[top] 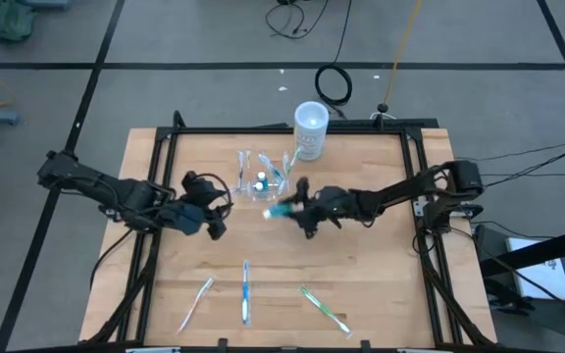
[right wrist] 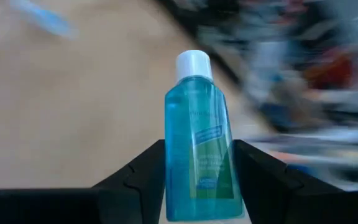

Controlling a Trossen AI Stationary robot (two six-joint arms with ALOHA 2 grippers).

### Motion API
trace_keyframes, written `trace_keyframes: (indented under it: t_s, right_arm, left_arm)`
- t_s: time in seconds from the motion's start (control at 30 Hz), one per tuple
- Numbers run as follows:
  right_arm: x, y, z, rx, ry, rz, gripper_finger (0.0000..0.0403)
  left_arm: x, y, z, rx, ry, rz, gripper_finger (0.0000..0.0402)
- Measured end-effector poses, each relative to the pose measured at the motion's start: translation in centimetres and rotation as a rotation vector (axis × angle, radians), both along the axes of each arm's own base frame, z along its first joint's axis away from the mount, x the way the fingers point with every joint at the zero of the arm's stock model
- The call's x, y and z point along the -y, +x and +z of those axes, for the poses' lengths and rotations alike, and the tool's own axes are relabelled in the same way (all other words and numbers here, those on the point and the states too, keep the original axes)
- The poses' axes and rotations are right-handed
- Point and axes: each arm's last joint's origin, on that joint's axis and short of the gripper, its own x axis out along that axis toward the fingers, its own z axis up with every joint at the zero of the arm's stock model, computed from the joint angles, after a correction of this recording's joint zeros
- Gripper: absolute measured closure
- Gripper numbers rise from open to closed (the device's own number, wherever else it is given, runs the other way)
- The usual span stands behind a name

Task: Pick & Place toothbrushing station
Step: Put the blue mouthwash into the transparent organizer

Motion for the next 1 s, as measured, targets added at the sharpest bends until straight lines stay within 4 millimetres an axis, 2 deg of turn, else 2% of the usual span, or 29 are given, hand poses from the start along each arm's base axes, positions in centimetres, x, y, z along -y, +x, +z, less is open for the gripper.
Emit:
trace_keyframes:
  t_s: [0.1, 0.2, 0.37, 0.6, 0.7, 0.8, 1.0]
  right_arm:
    - [0.4, -0.1, 2.5, 0.165, -0.090, -0.130, 0.0239]
    - [0.5, -0.3, 3.5, 0.213, -0.130, -0.168, 0.0241]
    - [0.0, -0.3, 3.2, 0.169, -0.214, -0.135, 0.0249]
    - [-0.1, -0.3, 3.4, 0.180, -0.247, -0.157, 0.0242]
    - [0.0, -0.4, 3.4, 0.167, -0.274, -0.204, 0.0244]
    - [0.1, -0.4, 3.3, 0.152, -0.284, -0.223, 0.0245]
    - [0.1, -0.4, 3.3, 0.155, -0.281, -0.222, 0.0243]
  left_arm:
    - [0.2, 1.2, 0.0, 0.087, 0.036, 0.088, 0.0222]
    - [0.0, 2.5, -0.1, 0.152, 0.073, 0.154, 0.0222]
    - [-0.6, 4.9, -0.6, 0.188, 0.089, 0.170, 0.0222]
    - [-1.4, 7.5, -2.7, 0.128, 0.101, 0.183, 0.0222]
    - [-2.0, 7.9, -3.0, 0.125, 0.080, 0.204, 0.0222]
    - [-2.6, 8.1, -2.5, 0.191, 0.035, 0.221, 0.0222]
    - [-2.7, 8.4, -2.1, 0.227, -0.053, 0.143, 0.0222]
